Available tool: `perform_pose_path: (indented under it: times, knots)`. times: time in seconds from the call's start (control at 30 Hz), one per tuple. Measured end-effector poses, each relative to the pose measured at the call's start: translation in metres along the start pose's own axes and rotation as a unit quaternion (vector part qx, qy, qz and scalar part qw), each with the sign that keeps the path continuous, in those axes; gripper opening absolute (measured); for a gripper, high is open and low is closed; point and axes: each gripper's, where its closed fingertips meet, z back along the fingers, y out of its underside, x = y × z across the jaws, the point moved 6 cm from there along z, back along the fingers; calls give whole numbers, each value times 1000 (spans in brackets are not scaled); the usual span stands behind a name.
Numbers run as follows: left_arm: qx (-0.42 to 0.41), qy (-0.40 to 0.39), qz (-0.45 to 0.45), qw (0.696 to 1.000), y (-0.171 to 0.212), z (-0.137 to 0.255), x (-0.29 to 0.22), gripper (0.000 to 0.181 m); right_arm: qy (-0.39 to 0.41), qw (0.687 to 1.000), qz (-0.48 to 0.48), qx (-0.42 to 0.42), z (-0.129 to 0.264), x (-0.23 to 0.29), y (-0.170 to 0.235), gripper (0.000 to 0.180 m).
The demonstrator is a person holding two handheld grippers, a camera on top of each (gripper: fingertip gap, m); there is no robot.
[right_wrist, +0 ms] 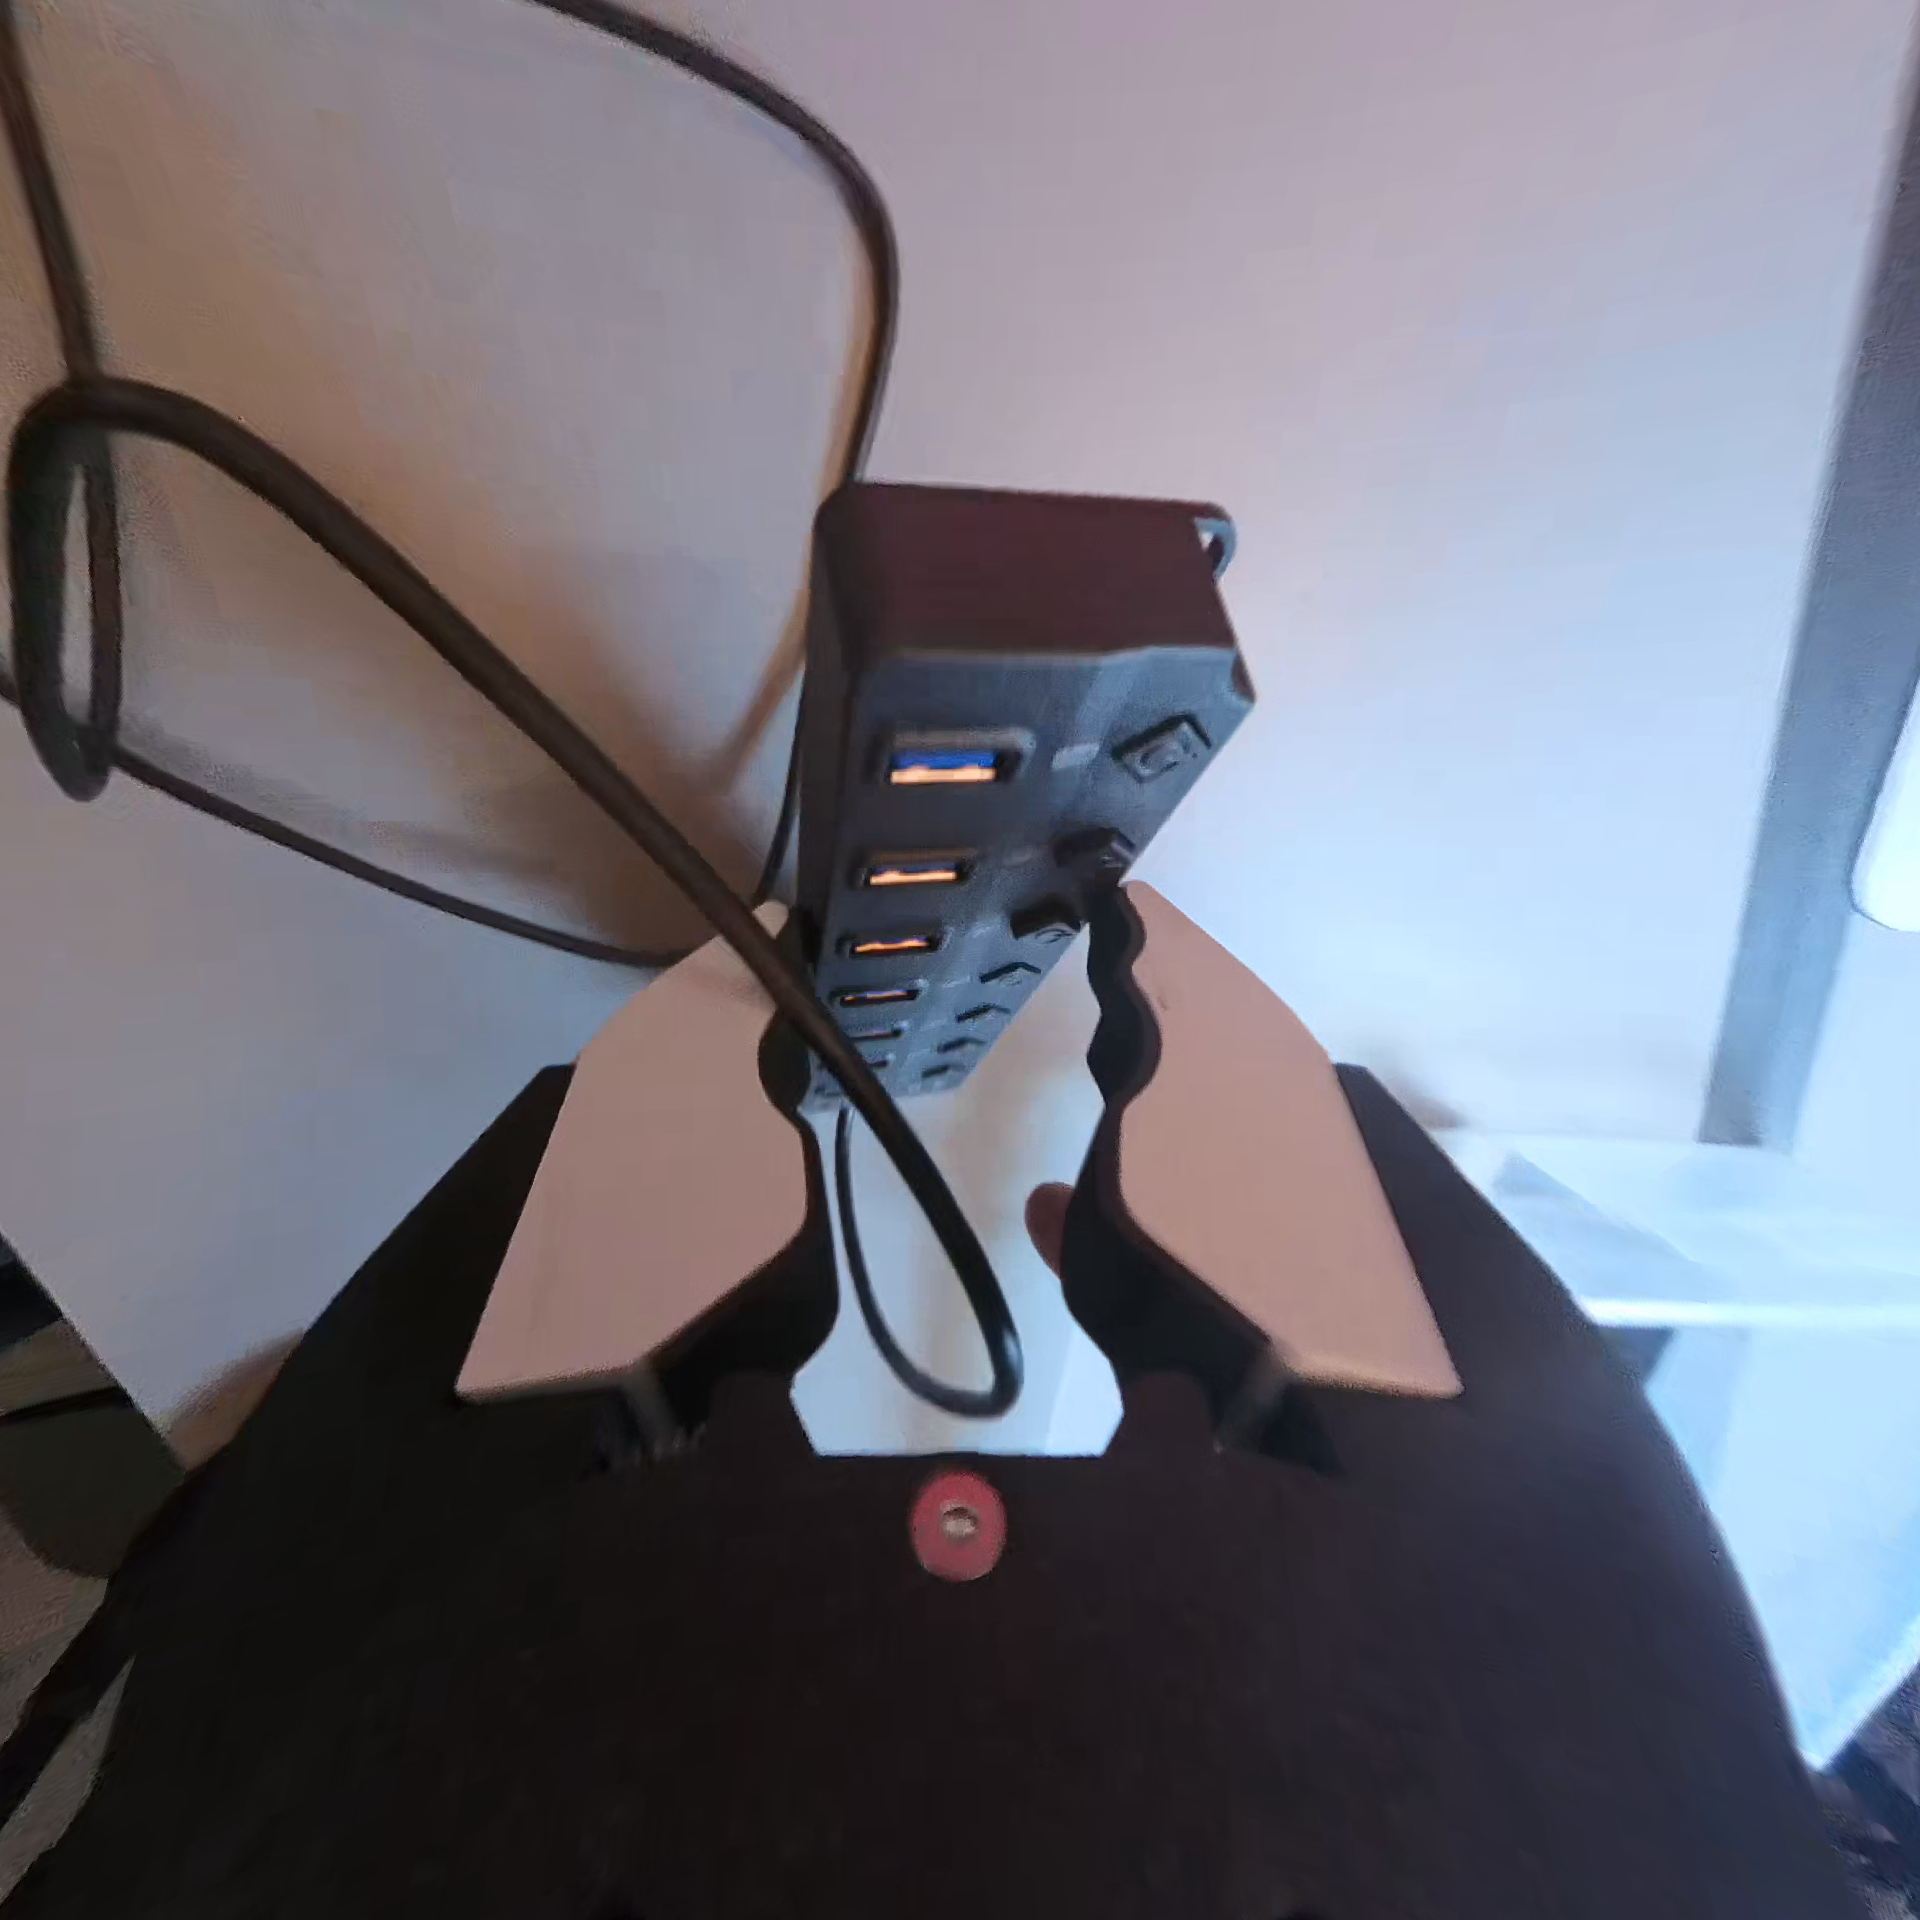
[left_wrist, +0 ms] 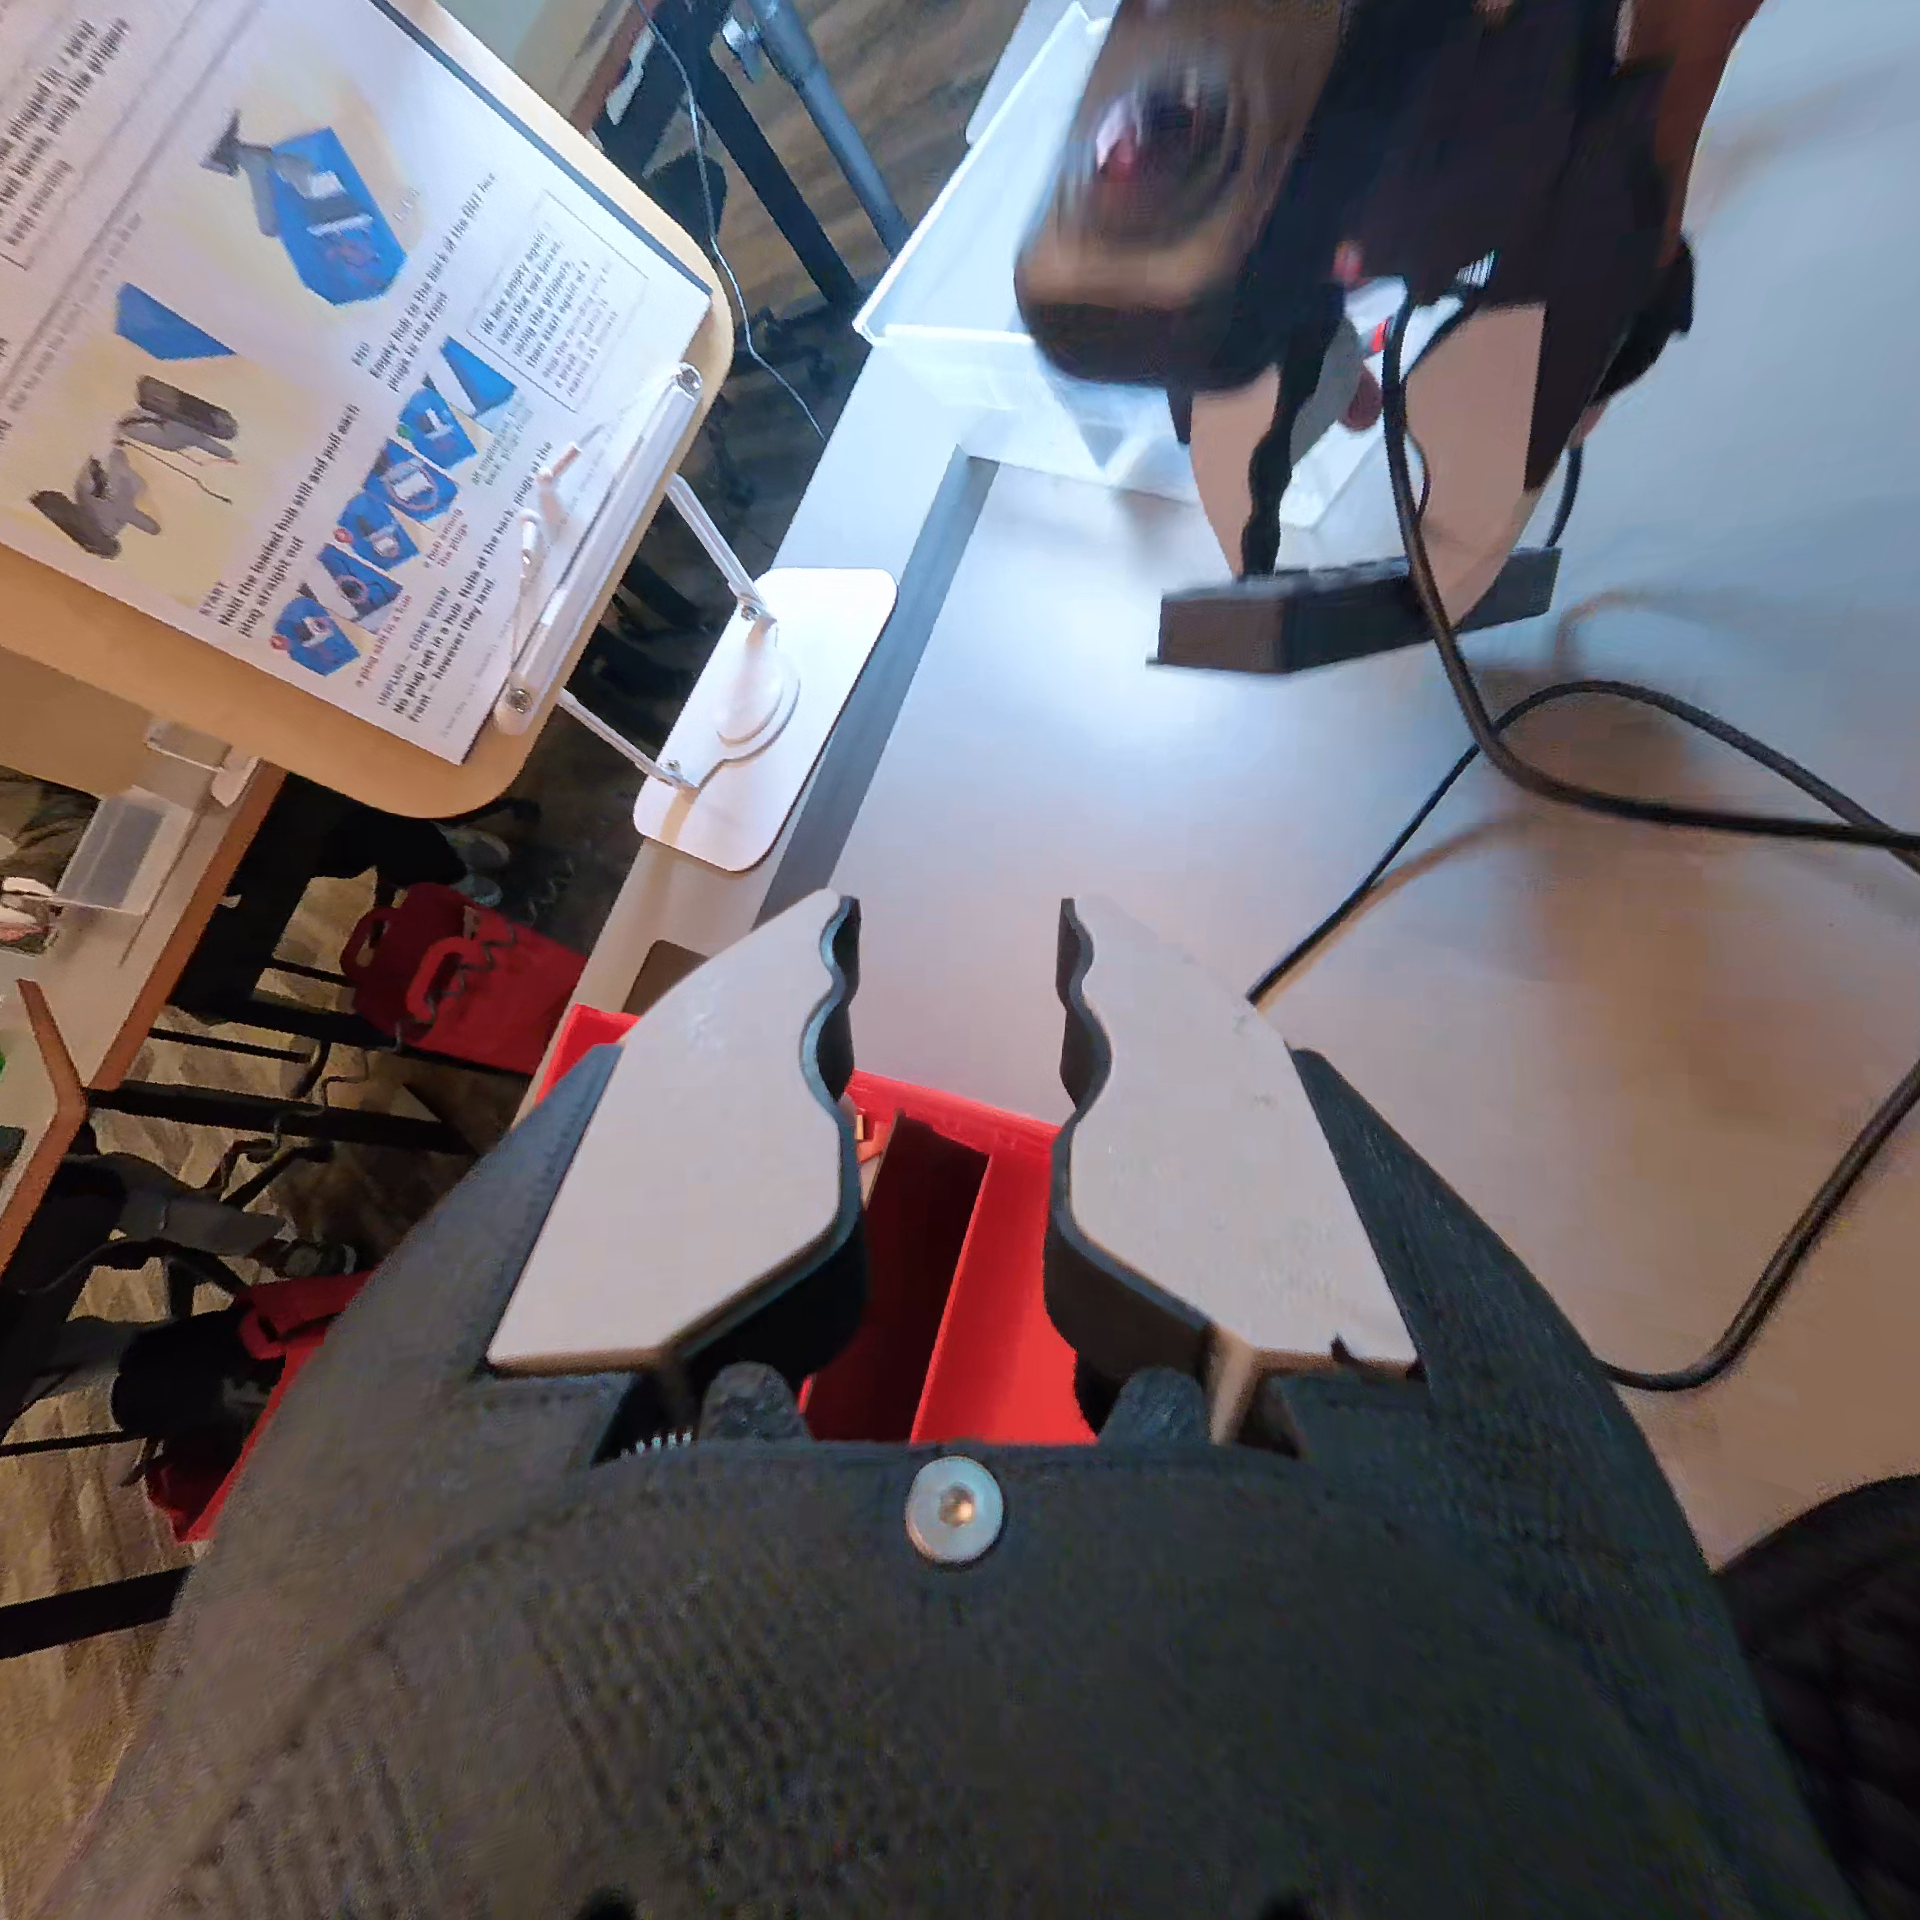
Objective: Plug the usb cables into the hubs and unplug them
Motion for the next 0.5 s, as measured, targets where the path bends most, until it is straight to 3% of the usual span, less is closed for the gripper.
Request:
perform_pose_path:
  times: [0.03,0.3,0.4,0.5]
  knots:
    - [-4,-4,0,1000,-1,2,1,36,11,1000,-2,-9,14,-2,1,53]
    - [-33,-30,3,999,-11,8,3,32,162,981,-49,-94,155,-48,21,52]
    - [-34,-33,3,999,-12,5,3,31,277,957,-56,-68,198,-85,40,52]
    - [-30,-31,1,999,-13,0,1,30,363,930,-48,-23,210,-121,62,52]
